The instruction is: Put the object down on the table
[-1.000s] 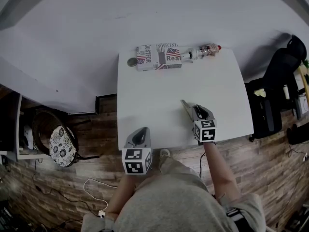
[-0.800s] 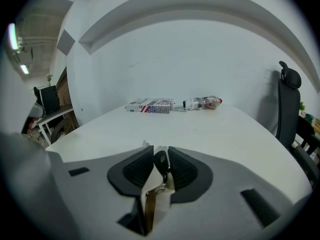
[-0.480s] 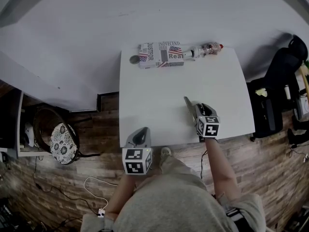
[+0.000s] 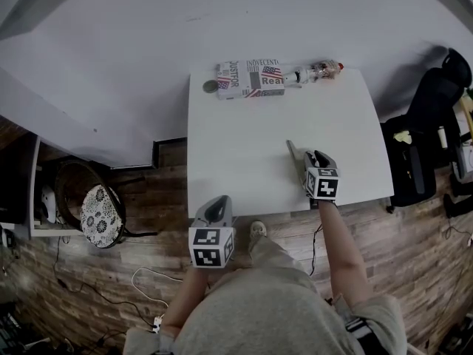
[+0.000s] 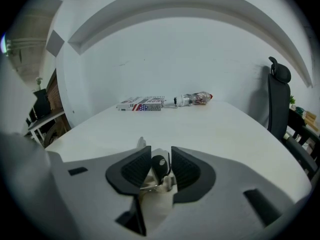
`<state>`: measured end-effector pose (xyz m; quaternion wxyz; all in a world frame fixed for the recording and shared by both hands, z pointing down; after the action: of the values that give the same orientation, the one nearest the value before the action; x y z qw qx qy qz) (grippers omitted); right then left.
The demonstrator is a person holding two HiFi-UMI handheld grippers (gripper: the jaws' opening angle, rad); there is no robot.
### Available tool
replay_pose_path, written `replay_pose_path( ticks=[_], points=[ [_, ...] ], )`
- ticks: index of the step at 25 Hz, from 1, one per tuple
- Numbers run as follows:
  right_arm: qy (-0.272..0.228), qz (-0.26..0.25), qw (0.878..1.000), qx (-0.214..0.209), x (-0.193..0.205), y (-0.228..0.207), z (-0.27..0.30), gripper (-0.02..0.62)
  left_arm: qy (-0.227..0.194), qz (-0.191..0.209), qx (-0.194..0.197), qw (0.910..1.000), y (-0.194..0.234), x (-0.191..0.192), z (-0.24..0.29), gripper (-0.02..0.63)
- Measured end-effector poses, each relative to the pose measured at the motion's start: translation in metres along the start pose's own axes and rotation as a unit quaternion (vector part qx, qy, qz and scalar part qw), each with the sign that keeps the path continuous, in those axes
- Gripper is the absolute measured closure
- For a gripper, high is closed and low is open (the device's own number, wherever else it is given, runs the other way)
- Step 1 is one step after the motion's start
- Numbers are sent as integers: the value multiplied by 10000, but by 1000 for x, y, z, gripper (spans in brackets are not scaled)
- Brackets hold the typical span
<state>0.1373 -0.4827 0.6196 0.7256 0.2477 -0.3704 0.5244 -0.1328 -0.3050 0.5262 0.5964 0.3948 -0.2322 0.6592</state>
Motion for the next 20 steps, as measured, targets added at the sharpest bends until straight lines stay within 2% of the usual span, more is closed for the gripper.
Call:
replay_pose_path(
  ticks=[3,9,20],
  points=[
    [-122,-37,9998,123,-7,-1,-11,463,-25,23,20,10000,-3,5,-8,595],
    [-565,100,9983,59,-12,17,-53,466,-92,88,125,9998,-9,16,-26,596],
    [-1267,-9,9916,-248,14,82,-175,594,-258,236,371,9987,-34,51,-77,595]
  ],
)
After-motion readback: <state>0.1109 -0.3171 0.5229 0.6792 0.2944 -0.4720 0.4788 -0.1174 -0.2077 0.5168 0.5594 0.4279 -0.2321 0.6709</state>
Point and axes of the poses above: the fingertips, and each gripper's own axes: z forward along the fingers, y to its left, x out of its underside, the point moved 4 cm from there along -z, backward along the fingers
